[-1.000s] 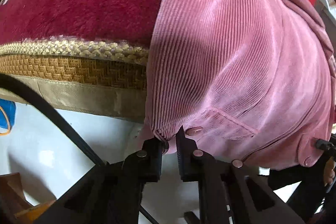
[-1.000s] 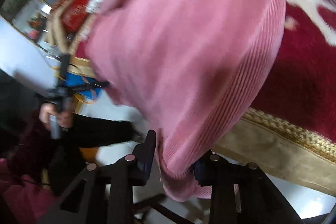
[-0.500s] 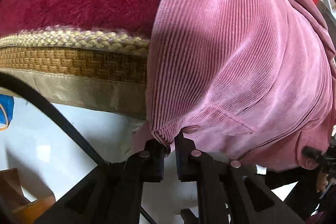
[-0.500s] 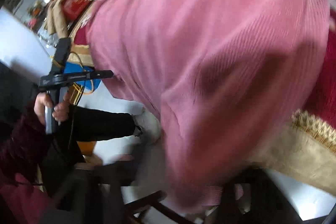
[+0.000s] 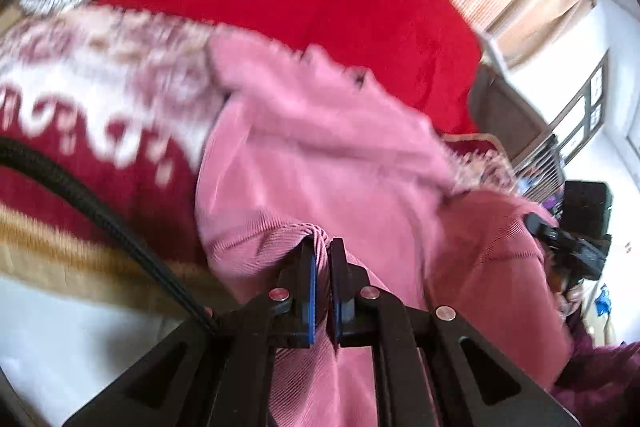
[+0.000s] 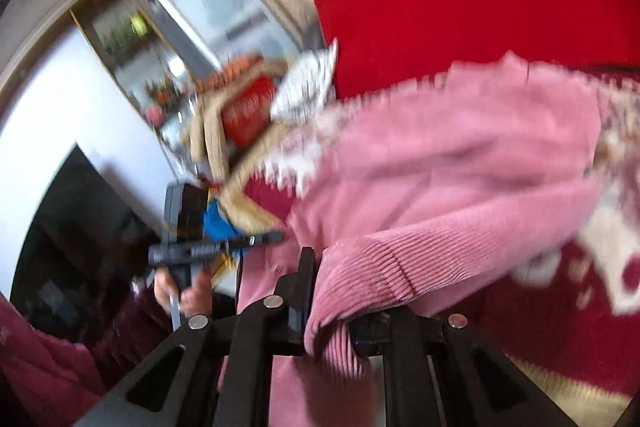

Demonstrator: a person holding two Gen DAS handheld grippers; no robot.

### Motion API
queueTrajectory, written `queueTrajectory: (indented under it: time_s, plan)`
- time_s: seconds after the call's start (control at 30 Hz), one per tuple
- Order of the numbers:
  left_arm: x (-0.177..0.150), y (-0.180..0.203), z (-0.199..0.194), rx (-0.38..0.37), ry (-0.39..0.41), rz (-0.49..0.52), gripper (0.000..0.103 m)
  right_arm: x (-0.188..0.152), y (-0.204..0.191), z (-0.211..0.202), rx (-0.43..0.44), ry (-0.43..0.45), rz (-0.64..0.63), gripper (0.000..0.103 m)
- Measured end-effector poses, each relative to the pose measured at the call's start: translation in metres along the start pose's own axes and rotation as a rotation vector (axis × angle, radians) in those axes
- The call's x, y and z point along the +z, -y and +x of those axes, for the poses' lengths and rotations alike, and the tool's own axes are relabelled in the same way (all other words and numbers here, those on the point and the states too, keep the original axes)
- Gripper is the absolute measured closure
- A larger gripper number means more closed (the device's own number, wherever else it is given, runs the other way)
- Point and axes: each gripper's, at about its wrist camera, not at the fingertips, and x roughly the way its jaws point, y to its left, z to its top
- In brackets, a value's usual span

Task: Fold large clothes
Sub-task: 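Lift the hem with both tools and fold it toward the collar, then lay the folded hem down and open both tools over the jacket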

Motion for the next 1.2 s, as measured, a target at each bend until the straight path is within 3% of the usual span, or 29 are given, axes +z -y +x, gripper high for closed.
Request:
queueTrajectory:
  time_s: [0.13, 0.23, 0.37, 0.47, 0.57, 0.63, 0.7, 0.8, 0.83, 0.87, 0.93, 1.03, 1.2]
  plan:
    - [0.062, 0.005, -0.008, -0.043, 0.096, -0.045, 0.097, 0.042, 0.023, -0.008, -0.029, 0.142, 0.048, 0.09]
    - [0.098, 0.006, -0.009, -0.01, 0.182, -0.066, 0.096, 0.076, 0.056, -0.015, -0.063, 0.255, 0.141, 0.09]
    - [0.141, -0.011, 0.024, 0.004, 0.267, -0.192, 0.096, 0.108, 0.14, -0.029, -0.094, 0.359, 0.369, 0.09]
    - [0.154, -0.018, 0.071, 0.165, 0.255, -0.233, 0.096, 0.114, 0.196, -0.014, -0.129, 0.301, 0.522, 0.087]
    - [0.142, -0.032, 0.107, 0.213, 0.224, -0.299, 0.096, 0.101, 0.249, 0.013, -0.071, 0.222, 0.756, 0.085]
    - [0.146, -0.037, 0.119, 0.255, 0.2, -0.352, 0.095, 0.096, 0.263, 0.02, -0.021, 0.223, 0.83, 0.084]
    - [0.159, -0.034, 0.122, 0.245, 0.23, -0.358, 0.086, 0.102, 0.265, 0.018, 0.004, 0.211, 0.832, 0.084]
    - [0.159, -0.032, 0.118, 0.261, 0.252, -0.374, 0.051, 0.109, 0.255, 0.015, -0.011, 0.202, 0.775, 0.082]
    - [0.157, -0.034, 0.115, 0.245, 0.264, -0.394, 0.046, 0.107, 0.254, 0.013, -0.007, 0.206, 0.773, 0.075]
    - [0.157, -0.038, 0.114, 0.225, 0.27, -0.407, 0.045, 0.105, 0.253, 0.008, 0.005, 0.21, 0.771, 0.069]
    - [0.154, -0.043, 0.112, 0.195, 0.271, -0.425, 0.045, 0.107, 0.248, 0.006, 0.034, 0.244, 0.756, 0.025]
    - [0.15, -0.048, 0.107, 0.205, 0.276, -0.448, 0.045, 0.107, 0.235, -0.008, 0.03, 0.331, 0.699, 0.023]
    - [0.146, -0.042, 0.113, 0.153, 0.169, -0.424, 0.045, 0.11, 0.207, 0.0, 0.072, 0.248, 0.551, 0.022]
